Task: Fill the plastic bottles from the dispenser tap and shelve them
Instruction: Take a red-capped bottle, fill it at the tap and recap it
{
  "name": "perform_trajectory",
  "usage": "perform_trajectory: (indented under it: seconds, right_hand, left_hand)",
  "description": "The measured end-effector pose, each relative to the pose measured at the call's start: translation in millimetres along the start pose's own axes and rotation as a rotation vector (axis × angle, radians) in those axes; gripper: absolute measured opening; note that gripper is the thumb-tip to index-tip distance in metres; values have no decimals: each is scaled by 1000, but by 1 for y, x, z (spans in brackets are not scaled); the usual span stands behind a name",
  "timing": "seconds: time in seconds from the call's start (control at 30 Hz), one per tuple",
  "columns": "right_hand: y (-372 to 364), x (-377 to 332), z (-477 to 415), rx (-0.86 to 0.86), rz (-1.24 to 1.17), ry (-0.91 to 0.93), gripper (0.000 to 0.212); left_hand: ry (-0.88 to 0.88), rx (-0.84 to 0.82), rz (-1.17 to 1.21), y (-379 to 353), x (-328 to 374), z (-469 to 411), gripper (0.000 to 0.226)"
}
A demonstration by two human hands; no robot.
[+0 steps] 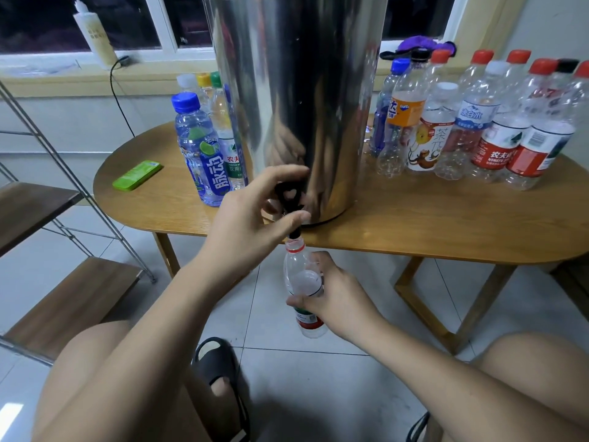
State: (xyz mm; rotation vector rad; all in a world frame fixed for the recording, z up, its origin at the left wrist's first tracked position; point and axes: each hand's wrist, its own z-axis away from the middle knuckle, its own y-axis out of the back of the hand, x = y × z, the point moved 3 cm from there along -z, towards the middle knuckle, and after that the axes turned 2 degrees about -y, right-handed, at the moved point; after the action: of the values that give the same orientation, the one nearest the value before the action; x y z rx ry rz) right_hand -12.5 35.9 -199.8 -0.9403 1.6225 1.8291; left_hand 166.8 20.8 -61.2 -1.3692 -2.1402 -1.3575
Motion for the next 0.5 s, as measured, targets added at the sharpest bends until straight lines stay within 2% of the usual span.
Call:
perform_trajectory:
  seconds: [0.2,0.5]
  right_hand:
    - [-1,1,-1,-39,1,-19,82]
    - [-5,1,-1,-65,-39,-34,69]
  left_hand:
    - [16,18,65,-2,-13,10,38]
    - [-23,59,39,-8,-13,17,21]
